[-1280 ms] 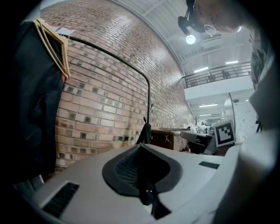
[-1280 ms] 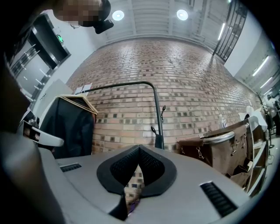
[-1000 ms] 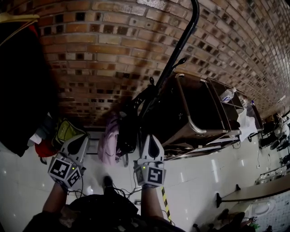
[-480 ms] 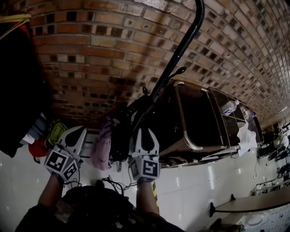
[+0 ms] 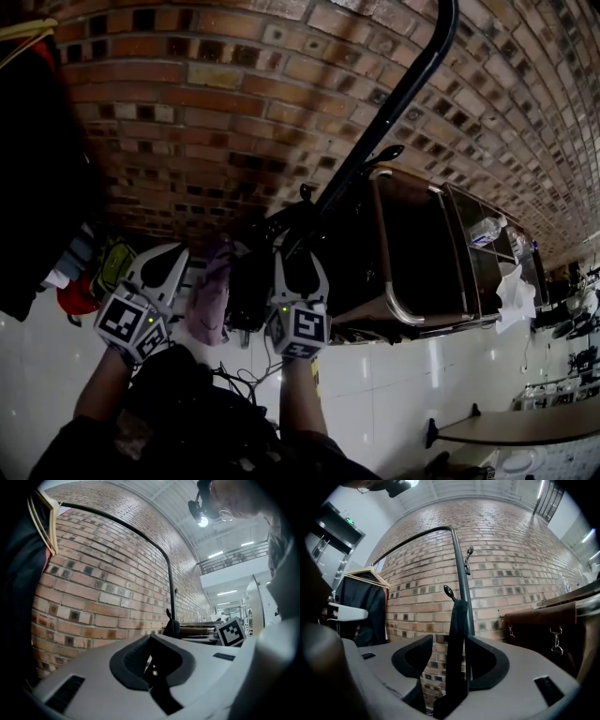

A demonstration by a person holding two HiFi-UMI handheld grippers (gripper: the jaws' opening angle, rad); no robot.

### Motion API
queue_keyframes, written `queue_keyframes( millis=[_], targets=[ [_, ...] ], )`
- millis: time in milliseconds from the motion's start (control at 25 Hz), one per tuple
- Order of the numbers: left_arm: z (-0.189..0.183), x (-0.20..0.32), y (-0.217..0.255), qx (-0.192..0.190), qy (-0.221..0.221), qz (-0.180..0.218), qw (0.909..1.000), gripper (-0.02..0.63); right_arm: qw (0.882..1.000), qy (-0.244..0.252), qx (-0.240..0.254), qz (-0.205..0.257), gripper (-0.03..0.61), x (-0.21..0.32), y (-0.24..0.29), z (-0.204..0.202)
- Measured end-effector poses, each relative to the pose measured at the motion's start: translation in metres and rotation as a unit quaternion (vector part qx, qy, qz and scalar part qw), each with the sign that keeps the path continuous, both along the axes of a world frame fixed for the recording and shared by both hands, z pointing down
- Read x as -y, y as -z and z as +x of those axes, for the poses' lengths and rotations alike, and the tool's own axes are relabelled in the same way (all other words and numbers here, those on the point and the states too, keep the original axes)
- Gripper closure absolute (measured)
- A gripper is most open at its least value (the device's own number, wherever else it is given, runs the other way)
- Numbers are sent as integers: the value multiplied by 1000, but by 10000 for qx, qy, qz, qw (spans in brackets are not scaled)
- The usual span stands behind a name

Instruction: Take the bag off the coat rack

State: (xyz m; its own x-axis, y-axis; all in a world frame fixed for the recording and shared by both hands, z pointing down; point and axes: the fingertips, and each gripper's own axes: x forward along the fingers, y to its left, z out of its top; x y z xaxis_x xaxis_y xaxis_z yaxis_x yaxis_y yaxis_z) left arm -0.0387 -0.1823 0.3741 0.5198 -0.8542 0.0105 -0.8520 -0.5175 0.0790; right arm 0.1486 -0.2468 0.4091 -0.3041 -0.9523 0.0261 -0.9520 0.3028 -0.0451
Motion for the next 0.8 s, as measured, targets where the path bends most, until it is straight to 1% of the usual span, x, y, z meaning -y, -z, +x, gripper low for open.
queue_keyframes(
  millis=[120,320,440,680,720,760,800],
  targets=[
    [1,16,-6,59,-67,-3,10000,586,9999,-39,-44,-152,341,13,-7,-6],
    [-1,42,-15,-10,-286,-126,9995,586,9991,-179,-217,-317,333,35,-20,-8],
    [-6,57,-17,-54,-357,-195,9992,586,9986,-130,-264,-430,333,45,-26,-14],
    [-8,84,-20,-108,-534,-312,9980,586,9990,8,-226,-394,334,68,-28,-33],
    [-7,87,-21,-107,-570,-322,9978,586,9992,-38,-205,-353,346,72,-27,-33],
    [-6,90,-21,-104,-607,-329,9976,586,9992,-134,-187,-314,374,74,-26,-31],
    [-5,93,-22,-95,-646,-335,9973,586,9991,-257,-183,-286,415,76,-25,-27]
  ],
)
